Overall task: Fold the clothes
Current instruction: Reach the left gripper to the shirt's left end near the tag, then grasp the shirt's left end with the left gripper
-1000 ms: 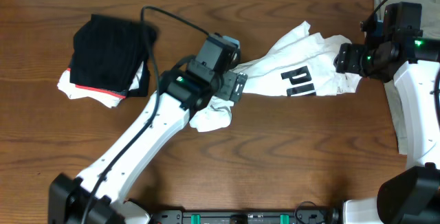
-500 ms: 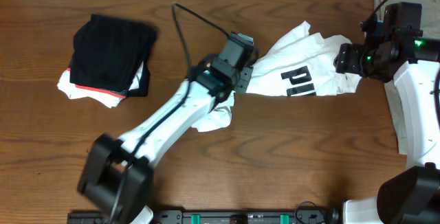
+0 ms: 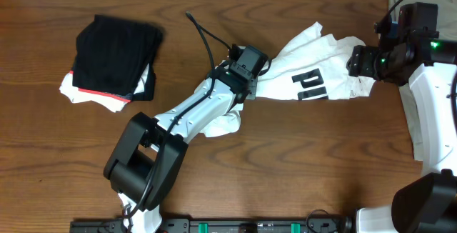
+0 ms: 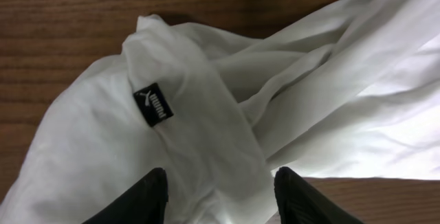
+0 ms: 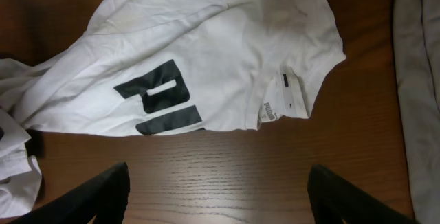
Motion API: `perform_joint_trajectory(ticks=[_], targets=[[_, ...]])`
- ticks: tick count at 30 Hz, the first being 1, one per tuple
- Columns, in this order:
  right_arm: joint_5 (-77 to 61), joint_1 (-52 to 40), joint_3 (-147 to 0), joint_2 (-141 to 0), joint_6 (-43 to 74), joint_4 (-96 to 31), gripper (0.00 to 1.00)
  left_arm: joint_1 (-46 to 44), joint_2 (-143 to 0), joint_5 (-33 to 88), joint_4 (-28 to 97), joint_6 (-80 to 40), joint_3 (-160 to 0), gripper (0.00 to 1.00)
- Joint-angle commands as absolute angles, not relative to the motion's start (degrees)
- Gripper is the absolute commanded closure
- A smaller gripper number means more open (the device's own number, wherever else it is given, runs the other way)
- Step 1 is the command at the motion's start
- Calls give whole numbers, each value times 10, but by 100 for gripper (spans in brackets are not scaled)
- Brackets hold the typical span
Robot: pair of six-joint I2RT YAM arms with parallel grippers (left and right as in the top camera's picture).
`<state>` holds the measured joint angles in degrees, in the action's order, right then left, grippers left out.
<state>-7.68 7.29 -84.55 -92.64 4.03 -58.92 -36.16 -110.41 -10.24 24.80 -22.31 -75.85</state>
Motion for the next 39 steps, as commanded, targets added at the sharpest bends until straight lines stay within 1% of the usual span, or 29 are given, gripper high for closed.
perform_joint_trajectory(ticks=[1, 5, 15, 20, 24, 27, 30, 31, 32, 34, 37, 39], targets=[[-79, 77, -842, -930, 33, -591, 19, -361, -1114, -119, 256, -233, -767, 49], [-79, 77, -842, -930, 33, -591, 19, -361, -1114, -138, 261, -232, -767, 49], [-79, 77, -842, -930, 33, -592, 19, -361, -1116, -140, 261, -233, -761, 48], [-79, 77, -839, -930, 33, -592, 19, -361, -1132, -140, 261, -256, -761, 47], [-79, 77, -834, -930, 33, -591, 19, -361, -1138, -140, 261, -256, -761, 48], [-79, 77, -834, -930, 33, -591, 19, -361, -1138, -140, 261, -256, -761, 62], [-79, 77, -834, -930, 33, -591, 19, -361, -1135, -140, 263, -256, -761, 81], [-79, 77, -834, -930, 33, -591, 20, -361, -1134, -140, 263, -256, -761, 90], [-79, 77, -834, -930, 33, -591, 20, -361, -1131, -140, 263, -256, -761, 94], [-79, 77, -834, -930, 33, -590, 22, -361, -1121, -140, 263, -254, -761, 94], [-79, 77, -834, -930, 33, -587, 30, -361, -1081, -141, 272, -213, -761, 94], [-79, 77, -834, -930, 33, -587, 30, -361, -1056, -143, 285, -201, -761, 94]])
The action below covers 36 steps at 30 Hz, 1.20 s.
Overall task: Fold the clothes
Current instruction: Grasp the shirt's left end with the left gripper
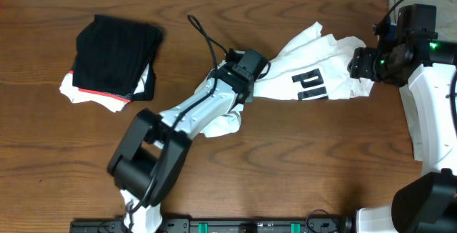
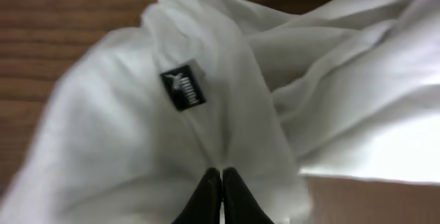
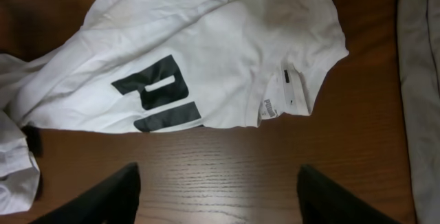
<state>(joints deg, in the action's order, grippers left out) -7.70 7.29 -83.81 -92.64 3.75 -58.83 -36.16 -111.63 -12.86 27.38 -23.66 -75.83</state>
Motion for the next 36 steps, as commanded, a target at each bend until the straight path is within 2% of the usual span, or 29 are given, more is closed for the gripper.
perform_joint_trajectory(ticks=[1, 7, 9, 10, 11, 13, 15, 16, 25, 36], targets=[[-79, 77, -834, -930, 33, -587, 31, -361, -1038, -142, 296, -200, -761, 94], [-79, 77, -834, -930, 33, -588, 31, -361, -962, -142, 351, -201, -761, 94], [-79, 76, -834, -930, 33, -588, 30, -363, -957, -131, 358, -216, -761, 91], [-79, 76, -834, -930, 33, -588, 29, -364, -958, -118, 358, -220, -761, 78], [-79, 76, -834, -930, 33, -588, 28, -365, -962, -106, 357, -226, -761, 57], [-79, 76, -834, -930, 33, -588, 28, -369, -978, -95, 353, -244, -761, 55], [-79, 76, -834, -930, 33, -588, 27, -373, -999, -95, 345, -255, -761, 41], [-79, 76, -834, -930, 33, -588, 27, -375, -1014, -95, 335, -255, -761, 38], [-79, 76, -834, -930, 33, -587, 26, -383, -1112, -98, 243, -258, -761, 38], [-79, 76, -834, -930, 33, -588, 26, -383, -1157, -147, 230, -258, -761, 39]])
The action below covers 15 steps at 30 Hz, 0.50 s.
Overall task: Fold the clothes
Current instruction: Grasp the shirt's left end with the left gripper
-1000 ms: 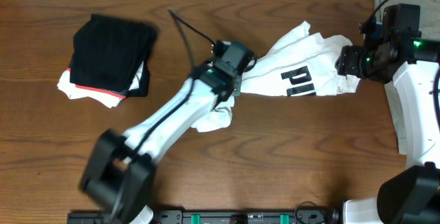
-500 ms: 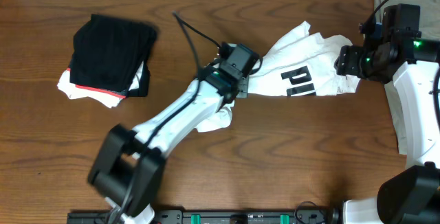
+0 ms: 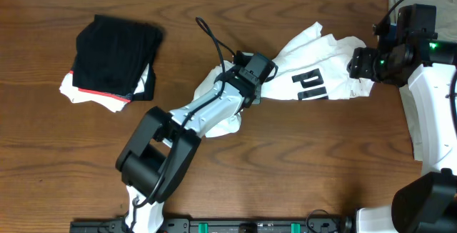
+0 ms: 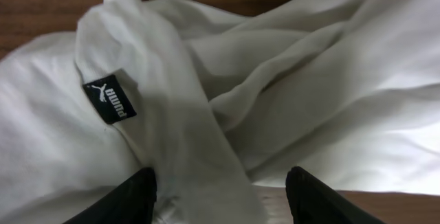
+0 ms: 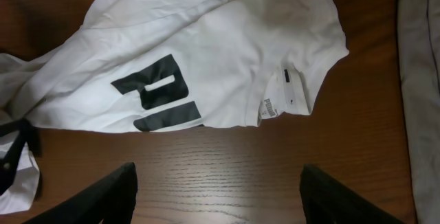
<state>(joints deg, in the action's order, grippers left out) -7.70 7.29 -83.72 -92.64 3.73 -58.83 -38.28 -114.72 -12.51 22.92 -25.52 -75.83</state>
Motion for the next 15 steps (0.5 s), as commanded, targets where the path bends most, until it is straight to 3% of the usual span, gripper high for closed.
perform_joint_trajectory(ticks=[1, 4, 9, 13, 15], targets=[[-79, 76, -834, -930, 33, -588, 26, -383, -1157, -147, 230, -258, -761, 41], [-79, 76, -833, -930, 33, -589, 26, -383, -1157, -149, 229, -258, -761, 45], [-79, 76, -833, -930, 33, -590, 26, -383, -1157, -173, 230, -256, -761, 73], [-79, 76, -833, -930, 33, -590, 26, -382, -1152, -173, 232, -256, -761, 81], [-79, 76, -833, -930, 33, -590, 26, -382, -1143, -173, 235, -248, -761, 91]])
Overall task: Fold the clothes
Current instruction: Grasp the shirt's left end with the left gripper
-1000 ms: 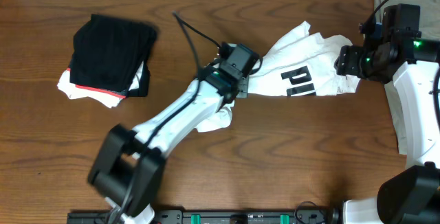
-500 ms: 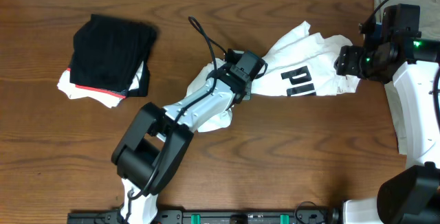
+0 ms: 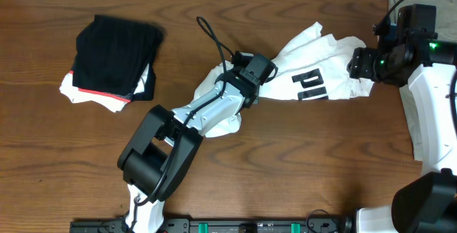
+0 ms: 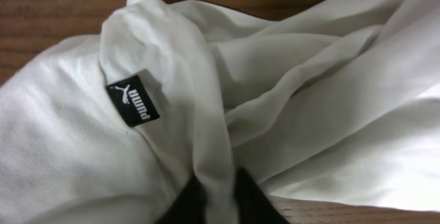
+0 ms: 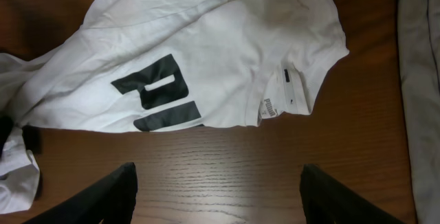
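Observation:
A crumpled white T-shirt [image 3: 314, 68] with black print [image 5: 159, 102] lies across the middle of the wooden table [image 3: 300, 169]. My left gripper [image 3: 258, 72] sits on the shirt's bunched left part. In the left wrist view that gripper [image 4: 214, 196] is shut on a raised fold of white cloth, just below a black brand label [image 4: 132, 101]. My right gripper [image 5: 216, 183] stands wide open over bare wood, just off the shirt's collar end [image 5: 289, 93], holding nothing.
A folded stack, black garment [image 3: 118, 51] on top of white, lies at the far left. A grey cloth [image 5: 421, 80] hangs along the right edge. The left arm's black cable [image 3: 214, 40] loops above the shirt.
My left gripper's fingers, spread wide over the cloth by the label, have shut on a ridge of the white shirt. The right gripper and the shirt's printed part have not moved.
At first the left gripper stood open on the shirt near the label. Later its fingers were pressed together on the cloth, then wide open again, and now they pinch a fold. The right gripper stayed open by the collar throughout.

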Motion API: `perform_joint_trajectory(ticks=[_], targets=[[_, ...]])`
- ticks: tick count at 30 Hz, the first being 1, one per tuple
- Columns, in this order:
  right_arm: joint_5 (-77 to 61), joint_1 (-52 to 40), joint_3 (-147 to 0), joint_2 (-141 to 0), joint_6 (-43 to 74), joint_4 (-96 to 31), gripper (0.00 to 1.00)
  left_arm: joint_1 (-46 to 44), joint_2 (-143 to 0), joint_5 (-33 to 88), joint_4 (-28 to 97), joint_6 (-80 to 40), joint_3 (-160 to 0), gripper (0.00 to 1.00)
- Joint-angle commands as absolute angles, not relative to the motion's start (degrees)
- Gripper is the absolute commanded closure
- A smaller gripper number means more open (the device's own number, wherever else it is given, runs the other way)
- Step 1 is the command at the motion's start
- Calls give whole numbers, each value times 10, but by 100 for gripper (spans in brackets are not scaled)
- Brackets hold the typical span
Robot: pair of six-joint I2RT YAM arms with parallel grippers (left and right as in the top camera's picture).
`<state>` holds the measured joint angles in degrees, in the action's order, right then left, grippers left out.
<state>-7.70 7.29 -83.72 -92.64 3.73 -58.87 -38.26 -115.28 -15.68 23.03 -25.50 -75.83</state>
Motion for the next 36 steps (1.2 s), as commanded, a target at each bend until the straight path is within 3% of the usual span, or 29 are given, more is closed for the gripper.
perform_joint_trajectory(ticks=[1, 7, 18, 28, 36], targets=[[-79, 76, -833, -930, 33, -590, 26, -382, -1137, -173, 235, -240, -761, 94], [-79, 77, -833, -930, 33, -590, 26, -382, -1047, -173, 282, -212, -761, 94], [-89, 76, -833, -930, 27, -601, 26, -382, -850, -165, 475, -213, -761, 94], [-99, 76, -833, -930, 20, -623, 27, -382, -840, -66, 678, -236, -761, 94], [-143, 75, -833, -930, -3, -628, 30, -382, -841, -66, 728, -247, -761, 94]])
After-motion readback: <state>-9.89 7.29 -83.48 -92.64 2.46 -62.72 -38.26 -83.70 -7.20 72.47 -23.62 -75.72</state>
